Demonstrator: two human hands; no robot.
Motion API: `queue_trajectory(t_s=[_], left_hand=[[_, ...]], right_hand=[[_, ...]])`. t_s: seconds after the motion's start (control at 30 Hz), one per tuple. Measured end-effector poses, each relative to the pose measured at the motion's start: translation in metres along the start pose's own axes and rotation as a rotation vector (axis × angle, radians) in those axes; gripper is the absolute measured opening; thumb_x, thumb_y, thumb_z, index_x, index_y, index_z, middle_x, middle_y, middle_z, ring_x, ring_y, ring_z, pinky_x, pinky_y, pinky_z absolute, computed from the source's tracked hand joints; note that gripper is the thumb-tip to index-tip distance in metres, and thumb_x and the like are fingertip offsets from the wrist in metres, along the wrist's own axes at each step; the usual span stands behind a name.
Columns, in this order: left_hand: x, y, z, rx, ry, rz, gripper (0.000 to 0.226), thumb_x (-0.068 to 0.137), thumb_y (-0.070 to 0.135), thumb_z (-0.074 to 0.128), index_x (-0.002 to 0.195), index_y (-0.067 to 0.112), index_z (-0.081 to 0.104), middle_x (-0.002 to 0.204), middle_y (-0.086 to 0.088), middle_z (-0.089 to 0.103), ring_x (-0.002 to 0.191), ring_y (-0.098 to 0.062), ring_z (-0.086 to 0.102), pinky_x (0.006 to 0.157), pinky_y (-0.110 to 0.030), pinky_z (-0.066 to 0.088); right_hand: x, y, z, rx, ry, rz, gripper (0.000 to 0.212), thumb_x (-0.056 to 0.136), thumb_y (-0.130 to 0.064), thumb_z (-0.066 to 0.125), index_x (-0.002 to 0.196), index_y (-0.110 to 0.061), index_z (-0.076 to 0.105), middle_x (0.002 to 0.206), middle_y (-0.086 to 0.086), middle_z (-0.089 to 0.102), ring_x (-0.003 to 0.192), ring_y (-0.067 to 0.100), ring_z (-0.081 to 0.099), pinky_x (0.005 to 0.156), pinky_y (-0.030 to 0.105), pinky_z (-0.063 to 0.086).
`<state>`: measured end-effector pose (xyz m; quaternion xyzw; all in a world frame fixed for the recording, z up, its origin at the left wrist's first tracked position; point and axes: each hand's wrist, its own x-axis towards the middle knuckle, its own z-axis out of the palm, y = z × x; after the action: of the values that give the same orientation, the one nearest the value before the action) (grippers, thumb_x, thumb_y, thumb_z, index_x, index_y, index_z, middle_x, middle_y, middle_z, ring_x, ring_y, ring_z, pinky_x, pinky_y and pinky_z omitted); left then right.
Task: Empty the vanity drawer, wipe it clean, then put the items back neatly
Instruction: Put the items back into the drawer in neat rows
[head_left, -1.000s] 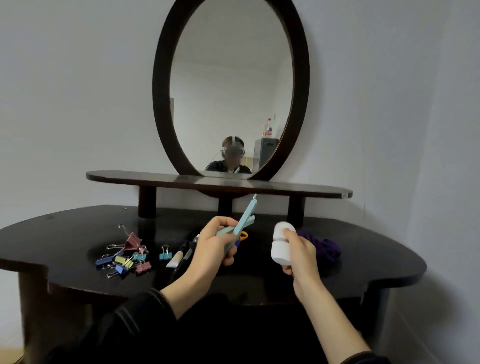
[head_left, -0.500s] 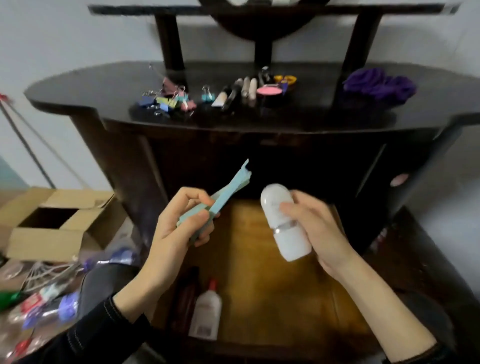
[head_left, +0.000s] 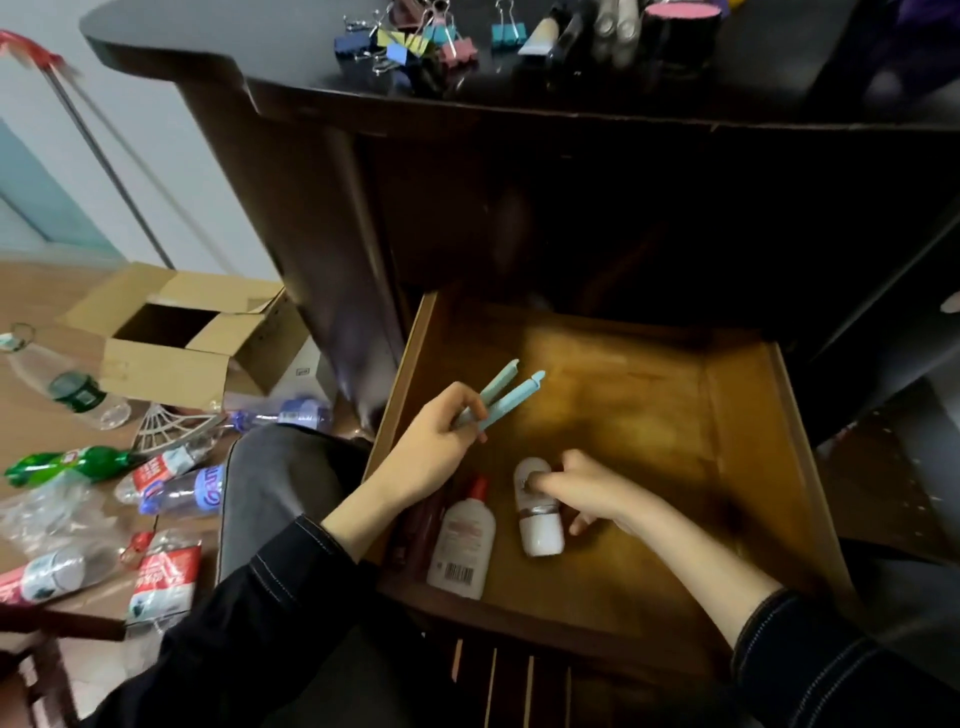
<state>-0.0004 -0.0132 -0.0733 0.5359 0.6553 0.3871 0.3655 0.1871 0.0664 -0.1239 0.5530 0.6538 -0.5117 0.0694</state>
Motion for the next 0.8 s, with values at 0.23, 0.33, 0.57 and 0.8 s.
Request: queue_trajectory(t_s=[0.23, 0.33, 0.57, 0.8], left_hand=[[-0.005, -0.015, 0.004, 0.309, 0.025, 0.069, 0.021, 0.097, 0.004, 0.05, 0.104, 0.024, 0.047, 0.08, 0.013, 0.051, 0.059, -0.002, 0.051, 0.054, -0.014, 0.033], [-0.005, -0.013, 0.005, 0.344, 0.049, 0.084, 0.02, 0.098, 0.007, 0.051, 0.106, 0.024, 0.046, 0.089, 0.012, 0.053, 0.061, -0.002, 0.051, 0.052, -0.012, 0.033], [-0.009, -0.008, 0.006, 0.377, 0.068, 0.121, 0.018, 0.099, 0.007, 0.049, 0.107, 0.023, 0.046, 0.112, -0.002, 0.058, 0.073, -0.013, 0.059, 0.063, -0.034, 0.053], [-0.007, -0.01, 0.007, 0.365, 0.067, 0.096, 0.018, 0.099, 0.006, 0.049, 0.108, 0.021, 0.047, 0.111, -0.002, 0.058, 0.069, -0.01, 0.057, 0.058, -0.026, 0.05]], right_hand=[[0.007, 0.009, 0.008, -0.026, 0.016, -0.003, 0.041, 0.094, -0.042, 0.059, 0.12, -0.015, 0.043, 0.106, 0.001, 0.056, 0.084, 0.017, 0.063, 0.049, 0.023, 0.051], [0.009, 0.009, 0.01, -0.026, 0.021, -0.041, 0.042, 0.093, -0.042, 0.061, 0.122, -0.016, 0.045, 0.104, -0.002, 0.058, 0.076, 0.016, 0.064, 0.046, 0.021, 0.048], [0.012, 0.011, 0.012, -0.06, 0.047, -0.113, 0.064, 0.094, -0.029, 0.066, 0.147, -0.014, 0.036, 0.139, 0.004, 0.049, 0.084, 0.02, 0.067, 0.05, 0.024, 0.055], [0.002, 0.012, 0.007, -0.147, -0.151, -0.15, 0.073, 0.094, -0.016, 0.066, 0.154, -0.02, 0.026, 0.123, 0.004, 0.051, 0.071, 0.016, 0.073, 0.053, 0.023, 0.056]])
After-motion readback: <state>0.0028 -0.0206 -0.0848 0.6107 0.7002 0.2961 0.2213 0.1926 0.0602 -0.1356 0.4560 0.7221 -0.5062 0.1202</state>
